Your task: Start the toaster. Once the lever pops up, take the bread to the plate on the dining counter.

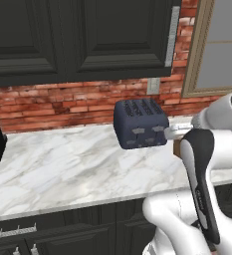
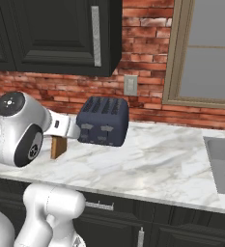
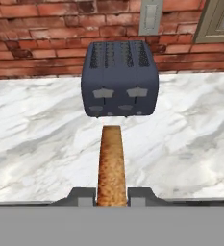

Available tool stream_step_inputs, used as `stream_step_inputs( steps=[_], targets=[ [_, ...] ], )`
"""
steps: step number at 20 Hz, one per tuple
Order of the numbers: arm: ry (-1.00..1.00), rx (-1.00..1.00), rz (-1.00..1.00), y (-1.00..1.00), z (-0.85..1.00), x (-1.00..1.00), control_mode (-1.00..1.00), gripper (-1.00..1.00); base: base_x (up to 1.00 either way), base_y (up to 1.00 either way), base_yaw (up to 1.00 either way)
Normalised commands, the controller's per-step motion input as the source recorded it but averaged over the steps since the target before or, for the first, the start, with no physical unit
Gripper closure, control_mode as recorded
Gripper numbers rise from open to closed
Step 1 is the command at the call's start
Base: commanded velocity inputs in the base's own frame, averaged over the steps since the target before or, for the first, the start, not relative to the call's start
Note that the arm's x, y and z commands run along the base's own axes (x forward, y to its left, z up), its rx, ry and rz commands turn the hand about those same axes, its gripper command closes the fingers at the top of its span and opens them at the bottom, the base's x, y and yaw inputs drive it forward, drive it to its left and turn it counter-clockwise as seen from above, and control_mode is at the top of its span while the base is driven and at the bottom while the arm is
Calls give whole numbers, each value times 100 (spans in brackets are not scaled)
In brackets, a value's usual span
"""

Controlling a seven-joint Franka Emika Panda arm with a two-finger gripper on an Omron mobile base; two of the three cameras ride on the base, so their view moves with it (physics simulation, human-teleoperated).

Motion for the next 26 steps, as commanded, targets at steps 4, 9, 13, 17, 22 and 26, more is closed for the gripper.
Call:
stream_step_inputs(
  steps=[4, 9, 13, 17, 22, 26],
  targets=[
    [2, 0, 0, 0, 0, -15, -100, 100, 0, 0, 0],
    [0, 0, 2, 0, 0, 0, -100, 100, 0, 0, 0],
    [2, 0, 0, 0, 1, 0, -100, 100, 0, 0, 0],
    [19, 0, -1, 0, 14, 0, -100, 100, 0, 0, 0],
    [18, 0, -3, 0, 22, 0, -100, 100, 0, 0, 0],
    [11, 0, -2, 0, 20, 0, -100, 100, 0, 0, 0]
  ],
)
